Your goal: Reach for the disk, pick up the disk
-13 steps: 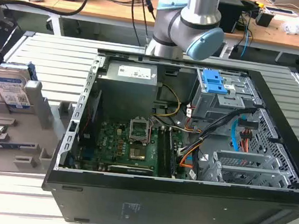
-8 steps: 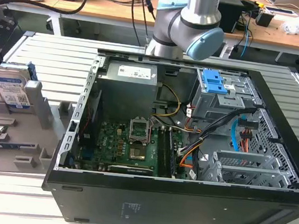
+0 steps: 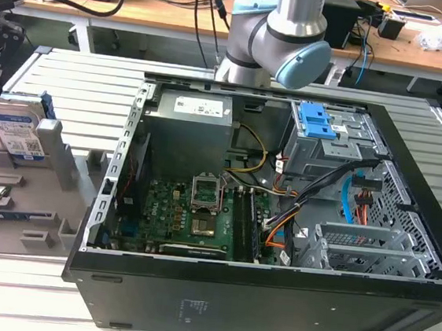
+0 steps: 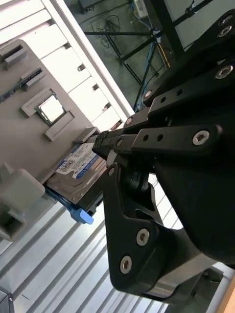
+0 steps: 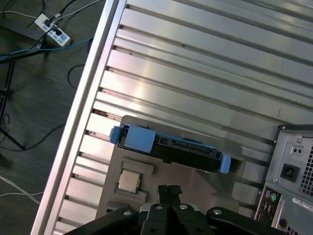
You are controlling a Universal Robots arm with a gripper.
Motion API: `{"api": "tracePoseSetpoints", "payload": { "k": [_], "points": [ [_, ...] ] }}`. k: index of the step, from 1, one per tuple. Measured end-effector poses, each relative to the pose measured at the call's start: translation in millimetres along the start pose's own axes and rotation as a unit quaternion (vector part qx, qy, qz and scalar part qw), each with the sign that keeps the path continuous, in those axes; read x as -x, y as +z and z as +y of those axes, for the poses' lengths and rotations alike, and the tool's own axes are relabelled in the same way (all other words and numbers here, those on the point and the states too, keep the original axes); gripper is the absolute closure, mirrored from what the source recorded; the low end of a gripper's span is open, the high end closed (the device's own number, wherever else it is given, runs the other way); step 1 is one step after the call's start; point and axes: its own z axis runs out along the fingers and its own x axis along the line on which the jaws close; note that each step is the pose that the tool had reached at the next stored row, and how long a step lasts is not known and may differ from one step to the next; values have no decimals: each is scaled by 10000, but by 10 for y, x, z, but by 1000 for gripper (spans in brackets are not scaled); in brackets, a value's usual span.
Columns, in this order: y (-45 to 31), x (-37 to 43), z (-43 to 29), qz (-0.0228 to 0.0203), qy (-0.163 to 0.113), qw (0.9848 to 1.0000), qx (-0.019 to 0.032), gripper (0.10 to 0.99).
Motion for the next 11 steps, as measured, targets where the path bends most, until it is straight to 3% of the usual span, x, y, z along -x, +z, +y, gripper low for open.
{"api": "tracePoseSetpoints", "payload": {
  "k": [6, 9, 10, 11],
  "points": [
    [0, 0, 0, 19, -511, 9987, 0, 980],
    [0, 0, 0, 35, -910, 9958, 0, 980],
    [0, 0, 0, 42, -1092, 9940, 0, 980],
    [0, 0, 0, 44, -1139, 9935, -1, 980]
  ]
}}
